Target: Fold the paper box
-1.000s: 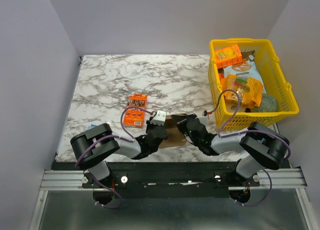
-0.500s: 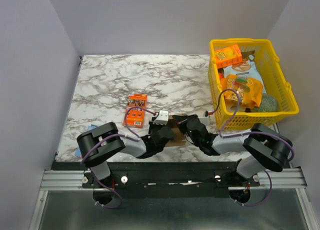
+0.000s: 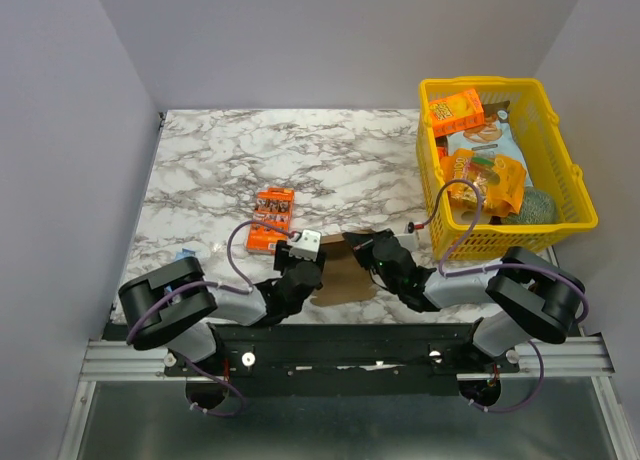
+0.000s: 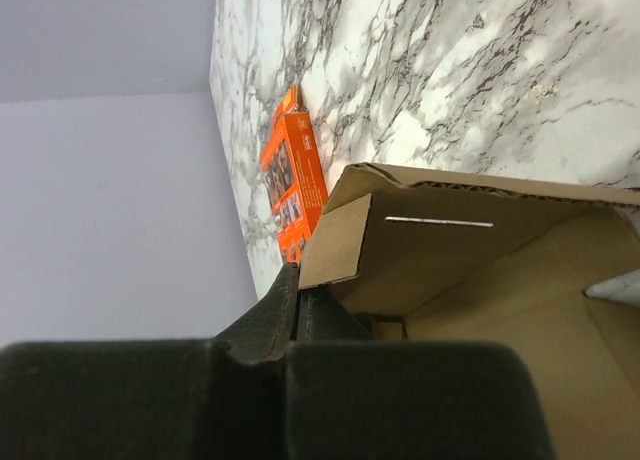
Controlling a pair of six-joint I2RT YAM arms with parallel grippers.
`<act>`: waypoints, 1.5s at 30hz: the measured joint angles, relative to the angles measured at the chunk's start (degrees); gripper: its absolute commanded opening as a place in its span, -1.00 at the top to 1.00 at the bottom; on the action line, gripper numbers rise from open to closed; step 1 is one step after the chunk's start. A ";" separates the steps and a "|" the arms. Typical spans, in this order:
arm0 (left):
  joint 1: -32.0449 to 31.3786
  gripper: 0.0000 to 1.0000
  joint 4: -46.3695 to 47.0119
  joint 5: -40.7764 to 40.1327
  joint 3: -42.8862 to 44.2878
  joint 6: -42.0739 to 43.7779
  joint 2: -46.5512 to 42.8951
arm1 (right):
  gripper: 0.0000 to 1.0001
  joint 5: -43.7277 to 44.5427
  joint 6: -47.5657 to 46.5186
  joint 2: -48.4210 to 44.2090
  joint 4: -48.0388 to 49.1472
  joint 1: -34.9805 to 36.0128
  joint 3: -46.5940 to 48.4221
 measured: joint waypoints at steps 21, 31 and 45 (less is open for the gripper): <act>3.23 -0.57 8.31 17.03 -12.63 1.99 -16.70 | 0.99 0.04 -0.15 0.00 -0.02 -0.02 0.00; 11.85 -0.85 8.11 36.02 -18.10 -1.07 -36.52 | 0.99 0.04 -0.55 -0.48 0.11 -0.02 -0.46; 21.88 -0.54 -9.84 37.40 -12.61 -8.59 -30.95 | 0.99 0.00 -1.20 -0.52 0.39 -0.02 -0.46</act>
